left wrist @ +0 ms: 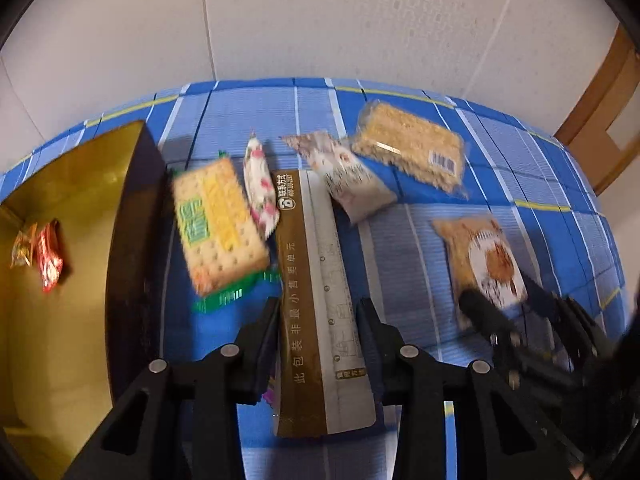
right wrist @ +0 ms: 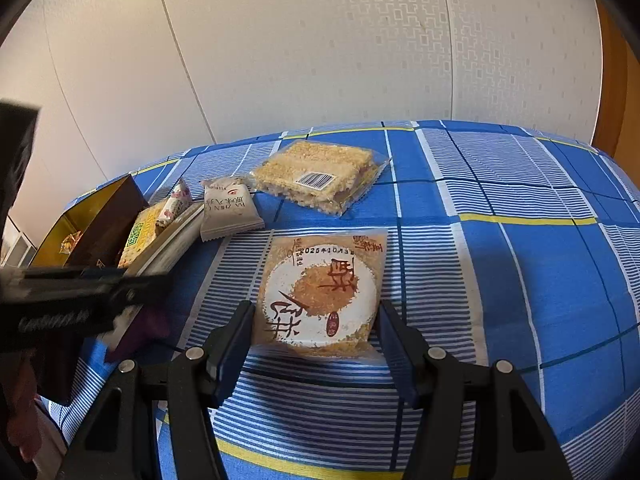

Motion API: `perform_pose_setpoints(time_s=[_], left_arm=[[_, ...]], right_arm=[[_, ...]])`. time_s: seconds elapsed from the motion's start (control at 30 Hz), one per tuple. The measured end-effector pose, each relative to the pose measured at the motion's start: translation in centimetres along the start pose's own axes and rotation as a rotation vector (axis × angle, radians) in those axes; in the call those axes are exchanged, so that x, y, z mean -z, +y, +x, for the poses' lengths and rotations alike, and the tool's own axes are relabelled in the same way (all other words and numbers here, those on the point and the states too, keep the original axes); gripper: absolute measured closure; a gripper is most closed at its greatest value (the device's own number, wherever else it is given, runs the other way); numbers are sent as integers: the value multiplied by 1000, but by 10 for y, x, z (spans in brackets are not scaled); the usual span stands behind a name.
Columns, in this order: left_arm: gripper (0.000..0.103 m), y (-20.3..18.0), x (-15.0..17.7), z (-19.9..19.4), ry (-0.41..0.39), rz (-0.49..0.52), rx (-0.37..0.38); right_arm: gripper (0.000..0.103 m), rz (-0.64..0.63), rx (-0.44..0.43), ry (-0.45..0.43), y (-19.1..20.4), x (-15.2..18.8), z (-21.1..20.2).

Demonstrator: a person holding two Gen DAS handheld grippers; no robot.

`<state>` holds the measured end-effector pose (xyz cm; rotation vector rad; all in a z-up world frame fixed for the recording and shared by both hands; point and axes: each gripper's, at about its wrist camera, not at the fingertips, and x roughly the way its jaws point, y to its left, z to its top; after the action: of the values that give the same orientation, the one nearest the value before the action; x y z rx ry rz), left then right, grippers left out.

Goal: Organize snacks
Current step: 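Move the left gripper to the long brown-and-white stick pack and grasp it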

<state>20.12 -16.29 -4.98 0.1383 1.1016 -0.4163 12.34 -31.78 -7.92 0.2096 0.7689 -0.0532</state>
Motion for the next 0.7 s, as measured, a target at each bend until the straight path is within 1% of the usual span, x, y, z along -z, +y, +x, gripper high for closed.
perform_pose_setpoints(time_s=[0.07,0.13,0.17,0.2,0.23,0.3,0.37,0.43,0.47,0.5,0.57,0.7], left_arm=[[64,-2,6,-4,5,9,3],[62,-1,6,-8,-3,-11,14],[54,0,5,-9,-8,-21,19],[44,2,1,-10,-24,-38,24],[41,3,-1,-11,-37,-45,18],[40,3,-6,-8,-48,-34,-19],[41,1,-9,-2,-33,-13,-30],[51,0,-9,4,-22,3,-34],[58,-1,-9,5,-17,9,-36],[63,-2,-8,9,-11,14,-32],[65,-1,-5,10,-8,13,-20],[68,-3,1,6,-30,40,-35]], right_arm=[[41,3,-1,1,0,0,0],[41,4,-1,0,0,0,0],[41,4,0,0,0,0,0],[41,3,0,0,0,0,0],[41,3,-1,0,0,0,0],[41,3,-2,-1,0,0,0],[41,1,-1,-1,0,0,0],[41,0,-1,-1,0,-1,0],[41,0,-1,-2,0,-1,0],[41,1,-1,-1,0,0,0],[41,0,0,-1,0,-1,0],[41,-1,1,-2,0,0,-1]])
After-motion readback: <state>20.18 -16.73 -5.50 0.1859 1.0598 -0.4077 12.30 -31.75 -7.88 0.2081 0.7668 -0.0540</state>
